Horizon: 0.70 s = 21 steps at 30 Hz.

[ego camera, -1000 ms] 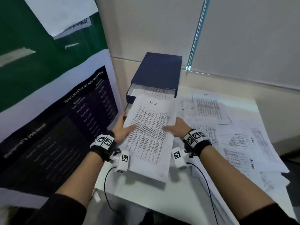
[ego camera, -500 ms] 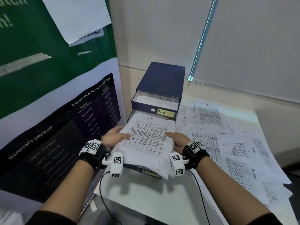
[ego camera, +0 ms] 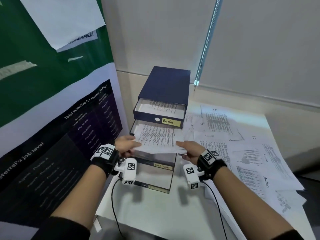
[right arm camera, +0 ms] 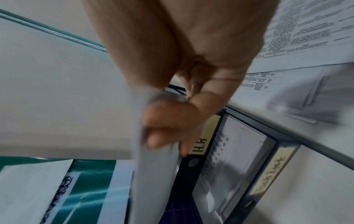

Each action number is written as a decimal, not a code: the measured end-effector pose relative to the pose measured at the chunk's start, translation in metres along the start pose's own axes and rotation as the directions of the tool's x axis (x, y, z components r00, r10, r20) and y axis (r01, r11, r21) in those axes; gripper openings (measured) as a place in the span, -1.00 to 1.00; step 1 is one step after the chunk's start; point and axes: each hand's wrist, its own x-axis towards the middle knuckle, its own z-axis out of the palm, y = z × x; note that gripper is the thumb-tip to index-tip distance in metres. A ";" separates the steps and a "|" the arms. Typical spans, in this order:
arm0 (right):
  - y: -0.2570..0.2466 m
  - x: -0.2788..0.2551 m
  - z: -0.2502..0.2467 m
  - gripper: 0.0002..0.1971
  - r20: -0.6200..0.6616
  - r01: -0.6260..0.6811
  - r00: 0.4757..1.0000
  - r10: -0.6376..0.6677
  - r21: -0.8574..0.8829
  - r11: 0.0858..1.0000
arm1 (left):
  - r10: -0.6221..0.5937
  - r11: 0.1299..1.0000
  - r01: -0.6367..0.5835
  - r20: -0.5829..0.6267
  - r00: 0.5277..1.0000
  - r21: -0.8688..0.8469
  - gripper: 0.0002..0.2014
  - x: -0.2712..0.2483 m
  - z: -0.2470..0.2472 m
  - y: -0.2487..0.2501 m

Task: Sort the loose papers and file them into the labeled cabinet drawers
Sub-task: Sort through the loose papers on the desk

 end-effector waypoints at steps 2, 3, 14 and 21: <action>0.002 0.001 -0.004 -0.76 0.105 -0.103 0.989 0.108 -0.053 0.993 | 0.038 0.996 -0.045 -0.086 0.996 -0.078 -0.62 0.012 0.002 0.003; 0.003 -0.001 -0.005 -0.79 0.161 -0.129 0.977 0.140 -0.080 0.988 | 0.068 0.993 -0.080 -0.126 0.990 -0.090 -0.65 0.017 0.003 0.005; -0.027 0.035 -0.013 -0.88 0.251 -0.209 0.957 0.146 0.249 0.946 | 0.064 0.919 -0.215 -0.414 0.908 -0.331 -0.73 0.055 0.042 0.030; -0.015 0.042 -0.061 -0.67 0.307 -0.136 0.950 0.050 0.265 0.954 | 0.383 0.924 -0.352 -0.333 0.862 0.152 -0.87 0.052 0.062 0.053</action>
